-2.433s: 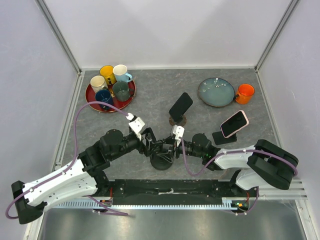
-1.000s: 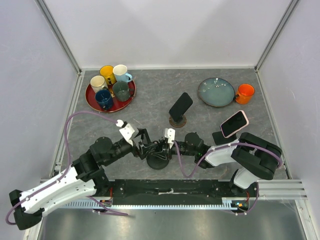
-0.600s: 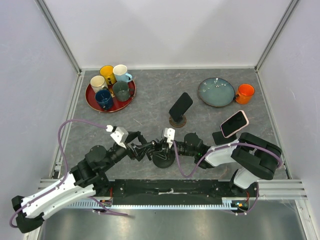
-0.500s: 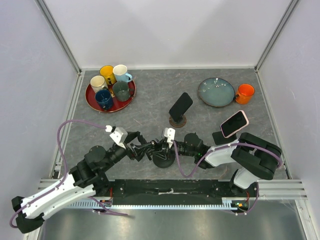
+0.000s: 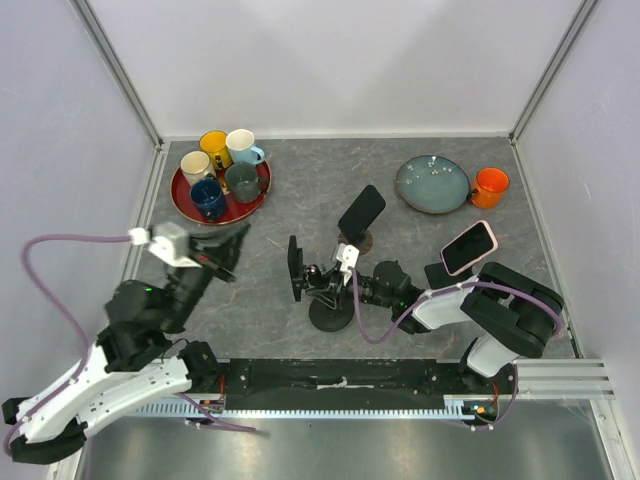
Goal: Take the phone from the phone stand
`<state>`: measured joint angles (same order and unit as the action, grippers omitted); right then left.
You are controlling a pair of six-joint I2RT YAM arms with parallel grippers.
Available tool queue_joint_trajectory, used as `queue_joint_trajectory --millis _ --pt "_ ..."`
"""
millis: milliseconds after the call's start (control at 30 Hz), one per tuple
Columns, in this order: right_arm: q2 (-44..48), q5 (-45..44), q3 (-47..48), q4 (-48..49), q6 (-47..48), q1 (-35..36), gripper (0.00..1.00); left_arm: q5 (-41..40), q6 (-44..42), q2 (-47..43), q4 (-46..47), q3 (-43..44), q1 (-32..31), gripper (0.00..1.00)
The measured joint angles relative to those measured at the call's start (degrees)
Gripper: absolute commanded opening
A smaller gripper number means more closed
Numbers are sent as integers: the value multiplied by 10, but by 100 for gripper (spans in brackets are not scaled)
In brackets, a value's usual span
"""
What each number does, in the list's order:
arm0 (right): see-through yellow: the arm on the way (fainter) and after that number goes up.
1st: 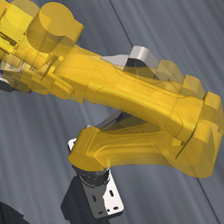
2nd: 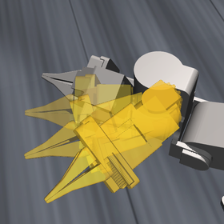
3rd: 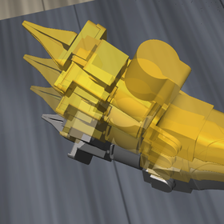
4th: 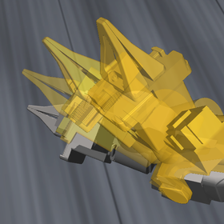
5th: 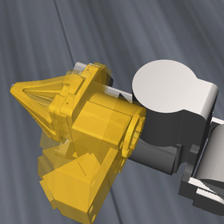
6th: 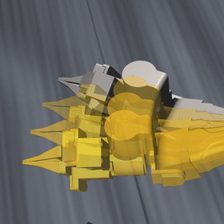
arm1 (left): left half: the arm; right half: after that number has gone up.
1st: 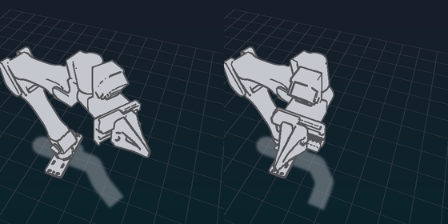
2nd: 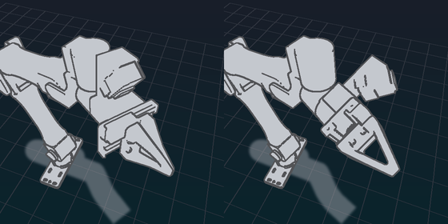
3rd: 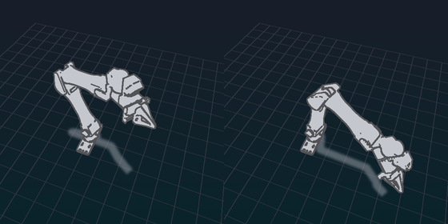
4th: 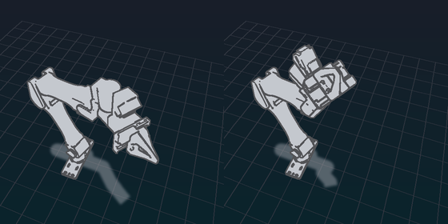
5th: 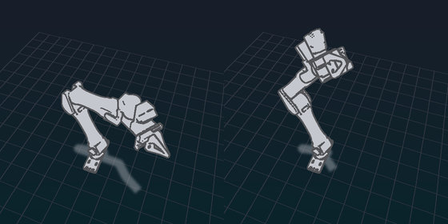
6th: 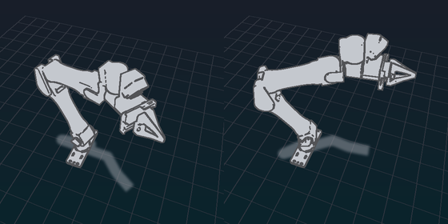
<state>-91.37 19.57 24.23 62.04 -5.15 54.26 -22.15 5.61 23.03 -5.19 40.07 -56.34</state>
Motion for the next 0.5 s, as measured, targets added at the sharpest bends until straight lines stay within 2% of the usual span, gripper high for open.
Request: queue_joint_trajectory --millis 100,233,267,333,367,433,500 --pt "0 -6 0 0 -6 -5 0 -36 -19 14 60 65 0 2" --pt "0 -7 -1 1 -6 -5 0 -59 -22 50 78 90 0 5" --pt "0 -8 -1 1 -6 -5 0 -61 -20 64 68 93 0 12" --pt "0 -9 -2 2 -7 -5 0 -60 -7 93 33 102 0 20" --pt "0 -9 -2 3 -7 -5 0 -59 4 108 11 109 0 32" --pt "0 -11 -2 3 -8 -5 0 -58 33 136 -36 124 0 46" --pt "0 -14 -2 3 -9 -5 0 -57 64 165 -84 144 0 52"
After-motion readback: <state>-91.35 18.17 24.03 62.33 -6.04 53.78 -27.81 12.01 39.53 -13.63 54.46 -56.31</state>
